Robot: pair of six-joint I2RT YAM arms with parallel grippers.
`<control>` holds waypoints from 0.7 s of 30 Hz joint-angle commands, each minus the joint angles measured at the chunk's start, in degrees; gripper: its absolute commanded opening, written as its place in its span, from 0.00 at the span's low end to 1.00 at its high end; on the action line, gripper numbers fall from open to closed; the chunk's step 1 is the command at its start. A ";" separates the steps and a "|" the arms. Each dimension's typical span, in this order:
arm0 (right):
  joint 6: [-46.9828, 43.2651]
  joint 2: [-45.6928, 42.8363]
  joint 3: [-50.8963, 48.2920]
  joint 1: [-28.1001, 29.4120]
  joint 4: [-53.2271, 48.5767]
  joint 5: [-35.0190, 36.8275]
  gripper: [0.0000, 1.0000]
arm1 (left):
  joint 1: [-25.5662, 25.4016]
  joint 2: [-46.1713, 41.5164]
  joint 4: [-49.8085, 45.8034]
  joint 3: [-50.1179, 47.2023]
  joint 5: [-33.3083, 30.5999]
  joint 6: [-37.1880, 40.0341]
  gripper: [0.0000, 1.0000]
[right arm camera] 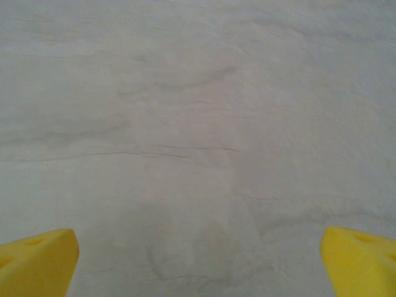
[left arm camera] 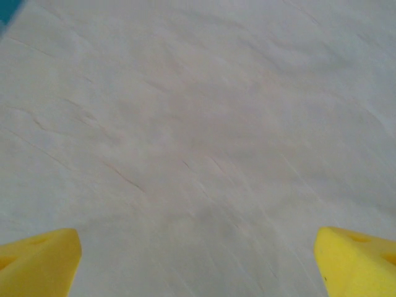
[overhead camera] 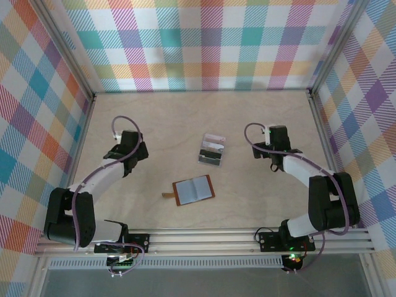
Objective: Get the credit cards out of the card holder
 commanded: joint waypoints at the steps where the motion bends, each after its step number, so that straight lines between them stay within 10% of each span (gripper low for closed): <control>1: 5.71 1.67 -2.94 -2.02 14.88 -0.52 1.00 | 3.30 -0.15 11.03 -4.27 -1.87 3.12 0.98; 12: 9.20 3.31 -11.37 -5.79 33.21 -7.93 1.00 | 7.64 7.53 45.04 -14.36 9.61 10.21 1.00; 21: 8.17 4.94 -17.62 -7.46 46.80 -15.08 1.00 | 7.78 8.76 46.13 -14.45 13.20 11.75 1.00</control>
